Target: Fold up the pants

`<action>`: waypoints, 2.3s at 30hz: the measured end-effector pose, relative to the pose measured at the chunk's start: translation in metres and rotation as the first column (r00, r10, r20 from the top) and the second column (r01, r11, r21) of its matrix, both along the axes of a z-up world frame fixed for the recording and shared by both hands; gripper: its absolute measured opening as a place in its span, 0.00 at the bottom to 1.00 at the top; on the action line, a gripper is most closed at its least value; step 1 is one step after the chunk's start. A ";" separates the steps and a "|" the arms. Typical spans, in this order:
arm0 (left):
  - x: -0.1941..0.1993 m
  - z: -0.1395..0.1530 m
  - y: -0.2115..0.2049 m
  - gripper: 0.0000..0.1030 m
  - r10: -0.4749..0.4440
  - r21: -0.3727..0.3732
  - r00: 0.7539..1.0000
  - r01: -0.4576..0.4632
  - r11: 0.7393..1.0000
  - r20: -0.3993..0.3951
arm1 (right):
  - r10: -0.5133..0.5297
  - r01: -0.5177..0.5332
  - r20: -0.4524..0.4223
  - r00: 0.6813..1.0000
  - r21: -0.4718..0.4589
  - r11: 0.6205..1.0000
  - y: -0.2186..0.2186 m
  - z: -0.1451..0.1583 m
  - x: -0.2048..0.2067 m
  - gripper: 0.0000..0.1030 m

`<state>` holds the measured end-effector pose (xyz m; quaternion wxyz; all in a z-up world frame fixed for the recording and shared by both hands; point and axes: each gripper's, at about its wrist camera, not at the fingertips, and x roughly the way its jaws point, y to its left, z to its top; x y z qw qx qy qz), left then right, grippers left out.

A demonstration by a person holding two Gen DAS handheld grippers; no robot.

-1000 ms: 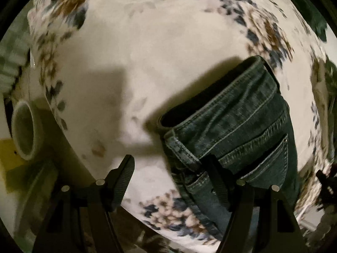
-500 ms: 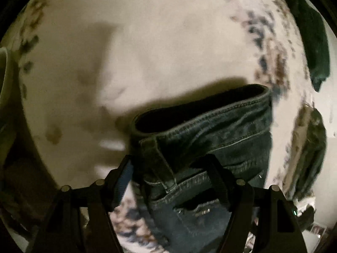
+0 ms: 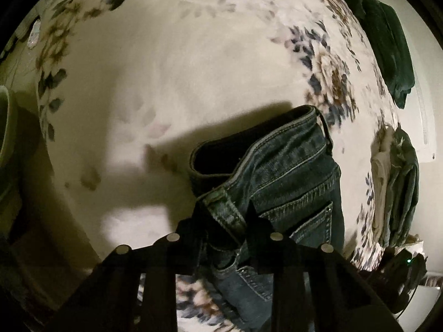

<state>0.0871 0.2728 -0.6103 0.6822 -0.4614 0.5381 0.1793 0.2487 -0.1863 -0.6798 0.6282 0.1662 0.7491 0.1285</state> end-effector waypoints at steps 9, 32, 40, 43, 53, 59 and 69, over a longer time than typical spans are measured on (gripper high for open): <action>0.002 0.001 -0.007 0.24 -0.054 -0.008 0.998 0.054 0.999 -0.020 | -0.037 0.051 -0.107 0.994 0.127 0.991 -0.018 -0.014 0.015 0.10; 0.028 0.047 -0.114 0.81 -0.388 0.118 0.909 0.406 0.906 -0.153 | -0.194 0.193 -0.007 0.981 0.134 0.972 -0.102 0.013 -0.033 0.54; 0.048 0.060 -0.265 0.81 -0.674 0.168 0.718 0.696 0.698 -0.175 | -0.630 0.608 0.119 0.768 0.175 0.774 -0.250 0.062 -0.217 0.88; 0.050 0.053 -0.326 0.81 -0.746 0.156 0.638 0.770 0.618 -0.193 | -0.838 0.826 0.094 0.538 0.139 0.546 -0.342 0.051 -0.312 0.88; 0.045 -0.010 -0.486 0.81 -0.847 0.152 0.413 0.911 0.384 -0.335 | -0.975 0.944 0.056 0.215 0.242 0.222 -0.515 -0.026 -0.437 0.75; 0.044 -0.025 -0.505 0.99 -0.816 0.201 0.420 0.908 0.369 -0.398 | -0.983 0.902 0.095 0.155 0.392 0.180 -0.540 -0.039 -0.448 0.70; 0.014 -0.032 -0.507 1.00 -0.809 0.253 0.465 0.883 0.395 -0.359 | -0.994 0.844 0.108 -0.006 0.534 0.053 -0.591 -0.057 -0.438 0.65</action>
